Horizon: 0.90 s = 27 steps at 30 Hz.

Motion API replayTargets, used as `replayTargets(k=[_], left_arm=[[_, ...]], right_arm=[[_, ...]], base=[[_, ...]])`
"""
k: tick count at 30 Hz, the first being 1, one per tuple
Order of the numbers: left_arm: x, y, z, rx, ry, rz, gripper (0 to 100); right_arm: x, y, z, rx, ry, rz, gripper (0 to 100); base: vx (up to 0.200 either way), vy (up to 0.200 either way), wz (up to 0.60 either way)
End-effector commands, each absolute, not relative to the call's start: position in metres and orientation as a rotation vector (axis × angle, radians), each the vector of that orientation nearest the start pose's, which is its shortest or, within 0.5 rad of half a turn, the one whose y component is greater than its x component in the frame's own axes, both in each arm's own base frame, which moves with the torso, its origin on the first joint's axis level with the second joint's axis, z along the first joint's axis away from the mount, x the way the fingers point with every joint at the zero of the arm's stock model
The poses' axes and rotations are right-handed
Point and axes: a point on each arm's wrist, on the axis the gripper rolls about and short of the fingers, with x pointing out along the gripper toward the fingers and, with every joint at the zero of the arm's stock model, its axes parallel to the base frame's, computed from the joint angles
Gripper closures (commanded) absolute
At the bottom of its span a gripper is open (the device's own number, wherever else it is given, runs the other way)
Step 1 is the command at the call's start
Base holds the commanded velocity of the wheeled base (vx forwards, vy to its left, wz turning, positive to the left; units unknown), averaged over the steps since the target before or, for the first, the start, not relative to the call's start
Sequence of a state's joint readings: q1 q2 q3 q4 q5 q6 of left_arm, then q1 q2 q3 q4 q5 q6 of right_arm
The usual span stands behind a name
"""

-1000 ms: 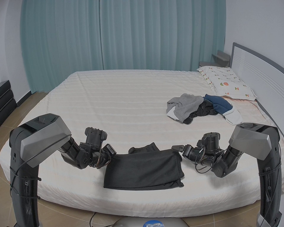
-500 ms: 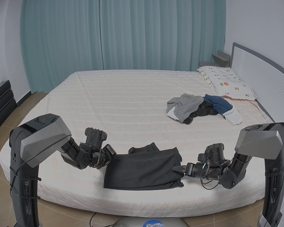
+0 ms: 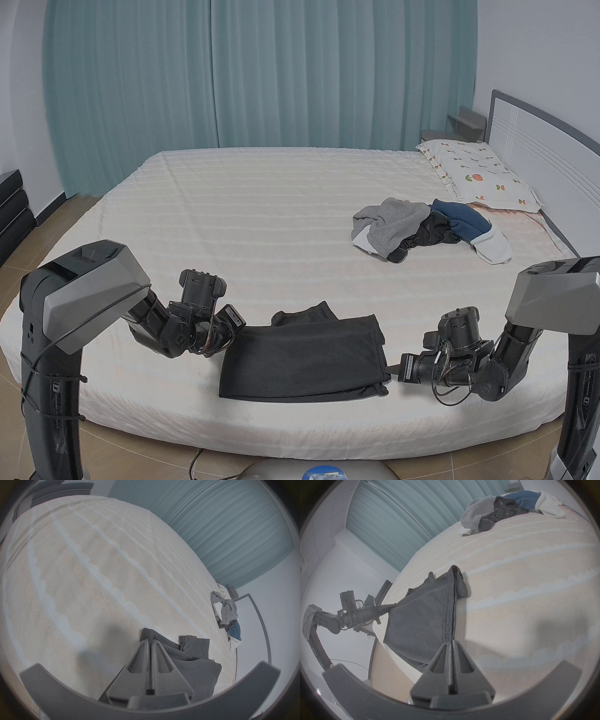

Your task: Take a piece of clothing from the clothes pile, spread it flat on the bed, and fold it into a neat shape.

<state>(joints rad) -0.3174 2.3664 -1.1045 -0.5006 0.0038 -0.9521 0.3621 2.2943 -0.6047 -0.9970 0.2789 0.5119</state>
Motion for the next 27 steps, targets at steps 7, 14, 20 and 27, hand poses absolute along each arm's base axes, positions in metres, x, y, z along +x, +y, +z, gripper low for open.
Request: replayTargets(k=[7, 14, 20, 27], left_arm=[[0.393, -0.129, -0.004, -0.776, 0.828, 0.083, 100], [0.392, -0.128, -0.005, -0.779, 0.834, 0.084, 0], [0.393, -0.127, -0.007, -0.783, 0.824, 0.104, 0], [0.379, -0.120, 0.000, -0.809, 0.738, 0.069, 0]], right_arm=[[0.305, 0.124, -0.021, 0.441, 0.851, 0.420, 0], [0.313, 0.120, -0.009, 0.489, 0.815, 0.408, 0], [0.333, 0.111, 0.000, 0.638, 0.791, 0.340, 0], [0.353, 0.094, 0.008, 0.787, 0.792, 0.297, 0]], base=[[0.000, 0.000, 0.00], [0.000, 0.000, 0.00], [0.000, 0.000, 0.00], [0.000, 0.000, 0.00]])
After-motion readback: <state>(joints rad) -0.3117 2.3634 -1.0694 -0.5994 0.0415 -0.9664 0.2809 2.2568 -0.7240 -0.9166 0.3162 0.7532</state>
